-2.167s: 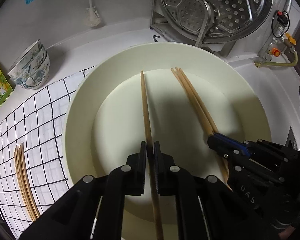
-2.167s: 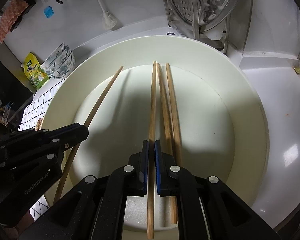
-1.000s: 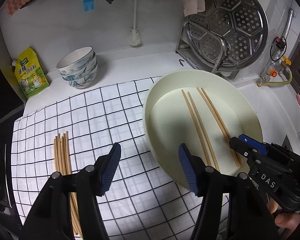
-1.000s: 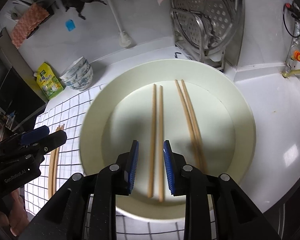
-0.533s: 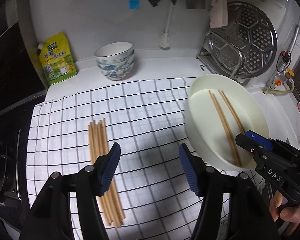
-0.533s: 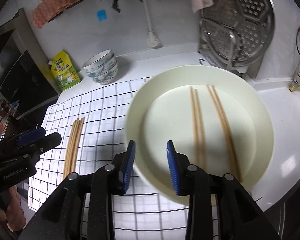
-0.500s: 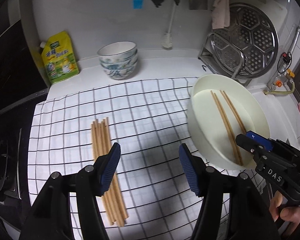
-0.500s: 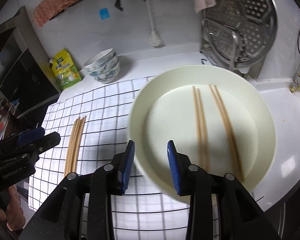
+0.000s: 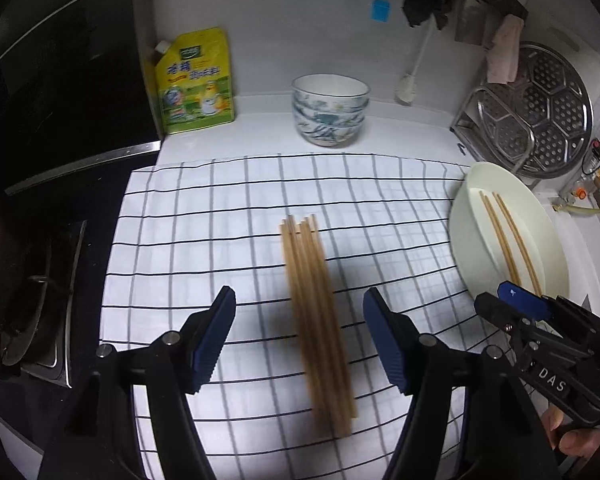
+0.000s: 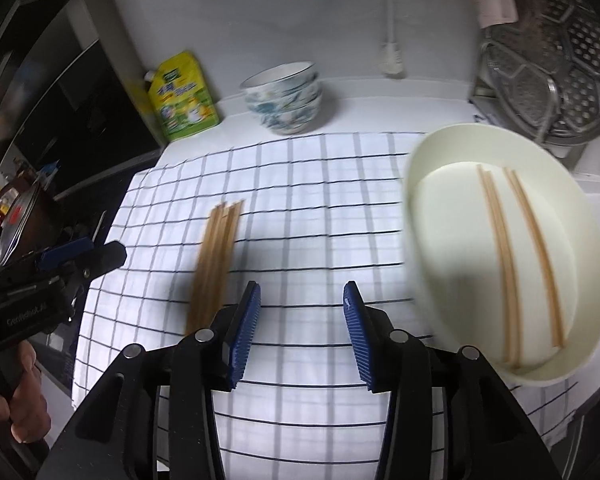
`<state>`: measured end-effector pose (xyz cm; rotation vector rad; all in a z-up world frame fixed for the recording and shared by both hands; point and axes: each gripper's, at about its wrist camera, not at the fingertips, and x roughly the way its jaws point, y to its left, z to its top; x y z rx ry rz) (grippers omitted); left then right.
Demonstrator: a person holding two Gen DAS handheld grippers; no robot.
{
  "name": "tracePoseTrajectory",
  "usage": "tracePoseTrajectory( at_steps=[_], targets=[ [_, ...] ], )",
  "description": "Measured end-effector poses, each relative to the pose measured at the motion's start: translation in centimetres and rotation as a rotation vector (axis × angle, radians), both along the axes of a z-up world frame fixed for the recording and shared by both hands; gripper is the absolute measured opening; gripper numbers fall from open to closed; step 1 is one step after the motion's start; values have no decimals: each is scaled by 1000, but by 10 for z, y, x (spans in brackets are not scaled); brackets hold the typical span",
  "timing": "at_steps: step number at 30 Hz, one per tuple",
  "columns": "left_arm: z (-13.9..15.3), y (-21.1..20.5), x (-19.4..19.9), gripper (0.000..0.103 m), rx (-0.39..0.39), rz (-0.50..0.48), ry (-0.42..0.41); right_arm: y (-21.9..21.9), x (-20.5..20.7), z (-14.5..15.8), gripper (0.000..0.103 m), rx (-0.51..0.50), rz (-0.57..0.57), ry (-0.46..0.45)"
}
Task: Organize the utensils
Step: 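Move both open tools from the basin back to the chopstick bundle, then push the tool fingers into the bundle to separate single chopsticks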
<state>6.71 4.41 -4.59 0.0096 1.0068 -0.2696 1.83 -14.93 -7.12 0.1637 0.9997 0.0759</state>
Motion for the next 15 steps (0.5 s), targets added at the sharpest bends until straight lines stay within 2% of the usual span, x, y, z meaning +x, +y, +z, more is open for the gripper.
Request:
tracePoseTrajectory(
  at_steps=[10,15],
  targets=[
    [-25,51,4,68,48,51,39,53,7,-26,48,30,78,45],
    [-38,66,3,75,52,70,63,64,8,-47,49,38,85,92]
  ],
)
